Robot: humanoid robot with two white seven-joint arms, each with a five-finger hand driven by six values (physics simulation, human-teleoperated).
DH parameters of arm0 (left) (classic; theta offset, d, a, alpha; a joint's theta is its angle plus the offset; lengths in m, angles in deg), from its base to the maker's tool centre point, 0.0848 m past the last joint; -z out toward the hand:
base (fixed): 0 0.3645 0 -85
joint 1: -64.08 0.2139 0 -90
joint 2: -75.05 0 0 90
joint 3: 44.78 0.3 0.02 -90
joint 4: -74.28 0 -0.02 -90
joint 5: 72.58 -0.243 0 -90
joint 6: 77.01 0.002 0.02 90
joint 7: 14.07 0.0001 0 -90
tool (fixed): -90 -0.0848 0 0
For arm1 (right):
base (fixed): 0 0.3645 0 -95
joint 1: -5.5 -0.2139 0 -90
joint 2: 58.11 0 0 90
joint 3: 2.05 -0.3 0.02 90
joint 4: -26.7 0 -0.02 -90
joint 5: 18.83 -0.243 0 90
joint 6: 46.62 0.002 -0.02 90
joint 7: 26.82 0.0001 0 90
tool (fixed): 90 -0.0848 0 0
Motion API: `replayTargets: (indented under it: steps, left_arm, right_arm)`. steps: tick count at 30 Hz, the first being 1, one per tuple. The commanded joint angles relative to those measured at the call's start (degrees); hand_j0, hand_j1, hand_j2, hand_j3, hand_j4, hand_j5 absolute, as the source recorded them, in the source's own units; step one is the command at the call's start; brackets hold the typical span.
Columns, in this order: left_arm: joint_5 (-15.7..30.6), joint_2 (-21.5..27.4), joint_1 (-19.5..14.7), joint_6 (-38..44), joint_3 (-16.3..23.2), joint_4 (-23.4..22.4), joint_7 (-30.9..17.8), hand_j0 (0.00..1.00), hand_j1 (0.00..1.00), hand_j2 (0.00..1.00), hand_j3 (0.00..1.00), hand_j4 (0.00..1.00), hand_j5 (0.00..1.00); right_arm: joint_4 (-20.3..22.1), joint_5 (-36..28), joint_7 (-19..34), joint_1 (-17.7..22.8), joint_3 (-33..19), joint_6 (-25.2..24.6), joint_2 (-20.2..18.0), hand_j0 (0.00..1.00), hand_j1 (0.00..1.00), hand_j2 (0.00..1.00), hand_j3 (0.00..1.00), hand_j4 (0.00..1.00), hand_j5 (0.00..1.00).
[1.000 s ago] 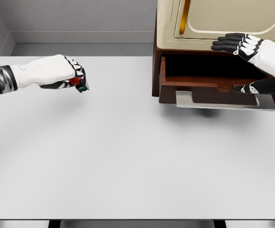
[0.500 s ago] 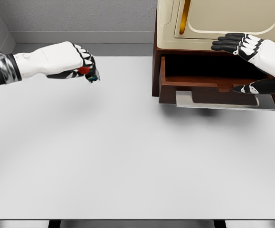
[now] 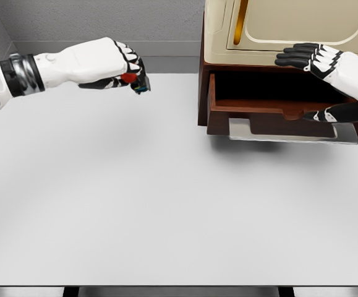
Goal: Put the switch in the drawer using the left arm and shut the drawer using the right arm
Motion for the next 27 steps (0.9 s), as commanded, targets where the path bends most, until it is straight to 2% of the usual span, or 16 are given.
replayTargets:
  steps: [1,17,27]
  left_arm:
    - [0.45,-0.50,0.00,0.06,-0.09,0.03,0.04,0.48,0.48,0.48,0.48,0.48,0.48]
    - [0.10,-6.48,-2.11,0.06,0.00,-0.15,-0.05,0.48,0.48,0.48,0.48,0.48,0.48]
    - [-0.16,-8.50,-3.08,0.06,0.08,-0.24,-0.05,0.48,0.48,0.48,0.48,0.48,0.48]
  right_arm:
    - [0.02,-0.30,-0.03,-0.01,-0.07,0.03,-0.07,1.00,1.00,1.00,1.00,1.00,1.00]
    - [0.02,-0.39,-0.03,-0.01,-0.07,0.03,-0.07,1.00,1.00,1.00,1.00,1.00,1.00]
    - [0.02,-0.30,-0.03,-0.01,-0.07,0.03,-0.07,1.00,1.00,1.00,1.00,1.00,1.00]
